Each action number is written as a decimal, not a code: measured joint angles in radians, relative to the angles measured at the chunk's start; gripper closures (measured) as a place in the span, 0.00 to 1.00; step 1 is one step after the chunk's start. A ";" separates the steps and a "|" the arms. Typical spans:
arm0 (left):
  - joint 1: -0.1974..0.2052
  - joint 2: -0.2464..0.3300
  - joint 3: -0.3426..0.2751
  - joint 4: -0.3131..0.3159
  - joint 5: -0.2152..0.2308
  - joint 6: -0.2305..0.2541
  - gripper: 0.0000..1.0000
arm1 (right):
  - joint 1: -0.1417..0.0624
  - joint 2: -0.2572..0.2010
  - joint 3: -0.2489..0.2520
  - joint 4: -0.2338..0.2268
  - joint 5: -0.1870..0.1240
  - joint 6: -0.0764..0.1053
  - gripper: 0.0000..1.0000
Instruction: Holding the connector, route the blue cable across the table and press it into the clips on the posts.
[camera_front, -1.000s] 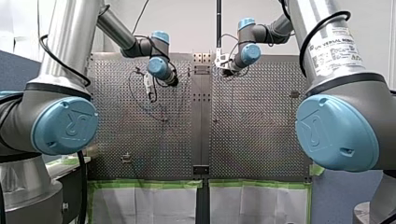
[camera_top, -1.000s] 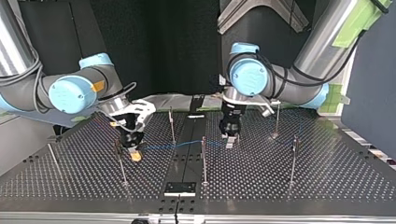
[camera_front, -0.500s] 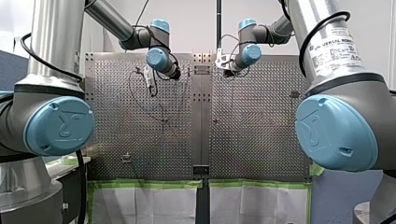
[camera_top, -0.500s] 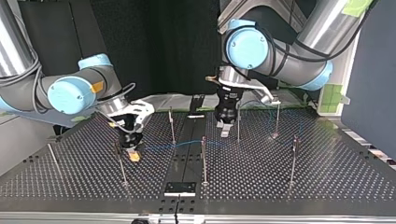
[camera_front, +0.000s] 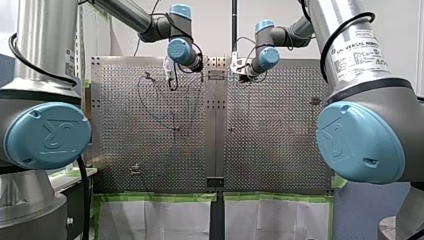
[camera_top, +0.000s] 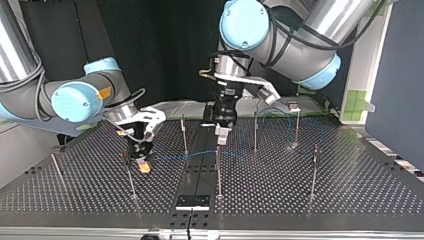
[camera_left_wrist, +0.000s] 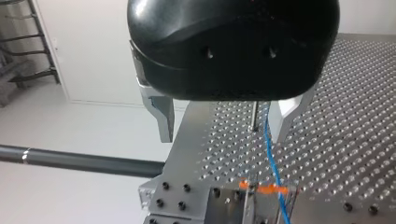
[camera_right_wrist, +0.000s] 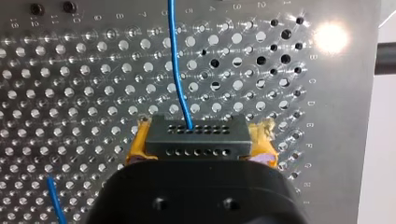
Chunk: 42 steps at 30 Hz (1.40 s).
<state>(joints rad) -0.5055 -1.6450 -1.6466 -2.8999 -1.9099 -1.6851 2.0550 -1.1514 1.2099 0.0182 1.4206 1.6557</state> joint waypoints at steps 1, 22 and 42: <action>-0.011 -0.010 0.008 -0.003 -0.011 0.003 0.00 | -0.001 0.000 0.000 0.000 0.000 0.000 1.00; -0.095 -0.165 0.178 -0.054 -0.121 0.028 0.00 | -0.005 0.000 0.000 0.001 -0.001 0.004 1.00; -0.066 -0.231 0.273 -0.055 -0.100 0.030 0.00 | -0.007 0.000 0.000 0.001 -0.001 0.004 1.00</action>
<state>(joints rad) -0.5720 -1.8763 -1.3741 -2.9553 -2.0103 -1.6548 2.0478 -1.1514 1.2099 0.0187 1.4193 1.6601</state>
